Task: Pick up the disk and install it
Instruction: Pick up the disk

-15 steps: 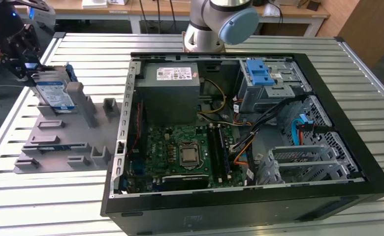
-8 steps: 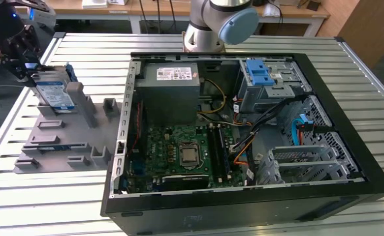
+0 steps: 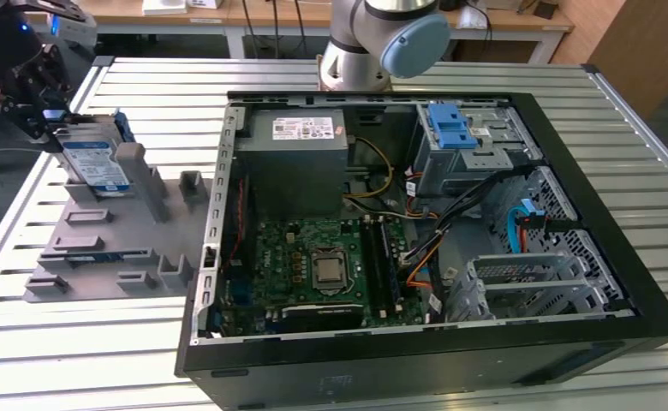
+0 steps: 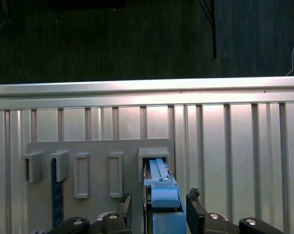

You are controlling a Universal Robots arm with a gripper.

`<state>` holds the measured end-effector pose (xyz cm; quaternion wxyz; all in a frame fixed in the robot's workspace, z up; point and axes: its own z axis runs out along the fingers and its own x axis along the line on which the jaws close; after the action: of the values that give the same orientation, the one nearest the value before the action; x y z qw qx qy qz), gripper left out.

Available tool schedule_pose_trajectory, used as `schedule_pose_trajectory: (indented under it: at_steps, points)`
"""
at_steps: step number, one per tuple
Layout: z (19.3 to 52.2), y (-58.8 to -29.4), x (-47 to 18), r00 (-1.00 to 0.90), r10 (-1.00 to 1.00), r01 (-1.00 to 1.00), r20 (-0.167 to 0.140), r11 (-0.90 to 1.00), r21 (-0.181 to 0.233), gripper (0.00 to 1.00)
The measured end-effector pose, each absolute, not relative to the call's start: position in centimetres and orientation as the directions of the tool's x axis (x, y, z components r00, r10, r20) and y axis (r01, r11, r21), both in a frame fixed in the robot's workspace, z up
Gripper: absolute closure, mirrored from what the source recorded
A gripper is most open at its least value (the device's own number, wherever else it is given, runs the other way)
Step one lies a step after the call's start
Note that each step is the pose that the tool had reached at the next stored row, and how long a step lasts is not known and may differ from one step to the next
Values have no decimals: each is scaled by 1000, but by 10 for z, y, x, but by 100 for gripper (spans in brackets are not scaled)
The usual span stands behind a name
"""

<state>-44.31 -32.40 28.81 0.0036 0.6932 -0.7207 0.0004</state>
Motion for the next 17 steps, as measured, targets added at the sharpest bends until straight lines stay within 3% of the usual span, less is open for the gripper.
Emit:
schedule_pose_trajectory:
  at_steps: [10, 11, 16, 17]
  points:
    - [288, -324, -443, -39, -999, -999, 6, 39, 4, 45]
    - [288, -324, -443, -39, -999, -999, 6, 39, 4, 53]
    - [288, -324, -443, -39, -999, -999, 6, 39, 4, 54]
    - [288, -324, -443, -39, -999, -999, 6, 39, 4, 61]
